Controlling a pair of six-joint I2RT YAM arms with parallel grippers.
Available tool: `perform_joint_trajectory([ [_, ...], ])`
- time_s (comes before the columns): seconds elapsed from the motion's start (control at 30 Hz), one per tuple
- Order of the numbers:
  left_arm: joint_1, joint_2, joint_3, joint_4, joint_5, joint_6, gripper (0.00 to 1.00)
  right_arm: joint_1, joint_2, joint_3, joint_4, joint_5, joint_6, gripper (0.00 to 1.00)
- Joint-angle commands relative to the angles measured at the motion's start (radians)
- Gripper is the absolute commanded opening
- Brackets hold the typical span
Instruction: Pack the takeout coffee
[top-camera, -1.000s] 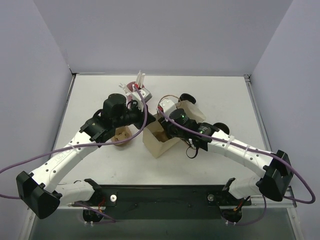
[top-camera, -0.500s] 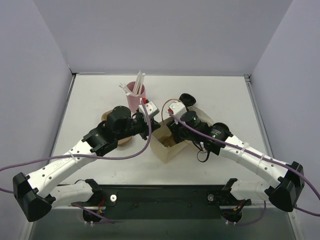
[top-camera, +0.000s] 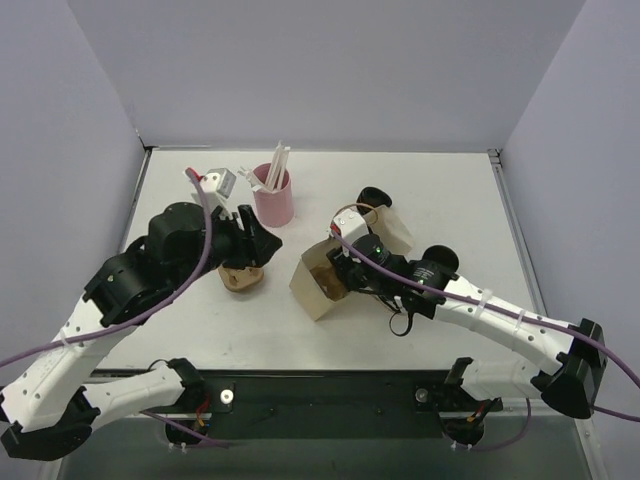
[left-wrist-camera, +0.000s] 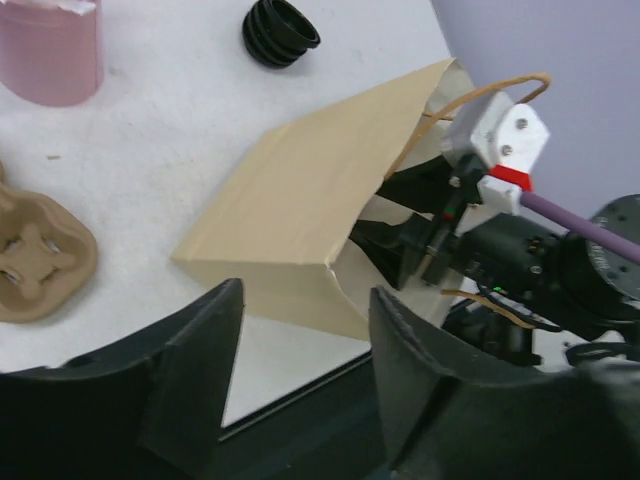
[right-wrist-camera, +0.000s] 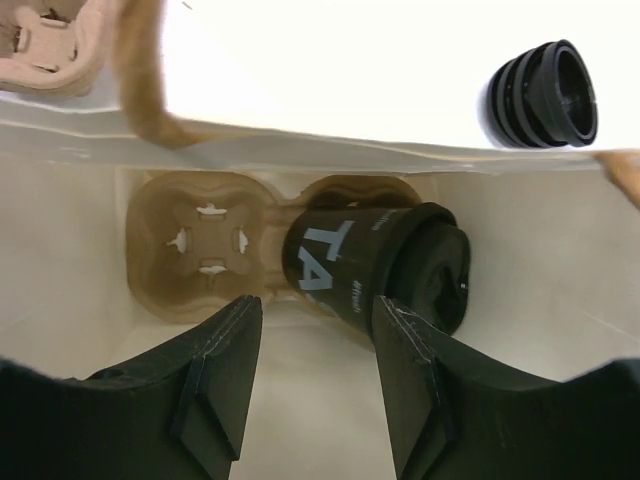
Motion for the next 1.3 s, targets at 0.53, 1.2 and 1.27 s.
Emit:
perform_joint_trajectory([
  [0.53,-0.157,0.049,-0.155,0.070,0.046,-0.574,0.65,0.059,0.019,-0.039,0.070,0.098,0.160,0.48],
  [1.2,-0.150,0.201,-0.070,0.120,-0.051,-0.234,0.00,0.033,-0.062,-0.031,0.055,0.087,0.081,0.59],
  [1.27,-0.107,0.201,-0.073,0.177,0.001,-0.142,0.00,0.008,-0.071,-0.031,0.060,0.092,0.076,0.64],
])
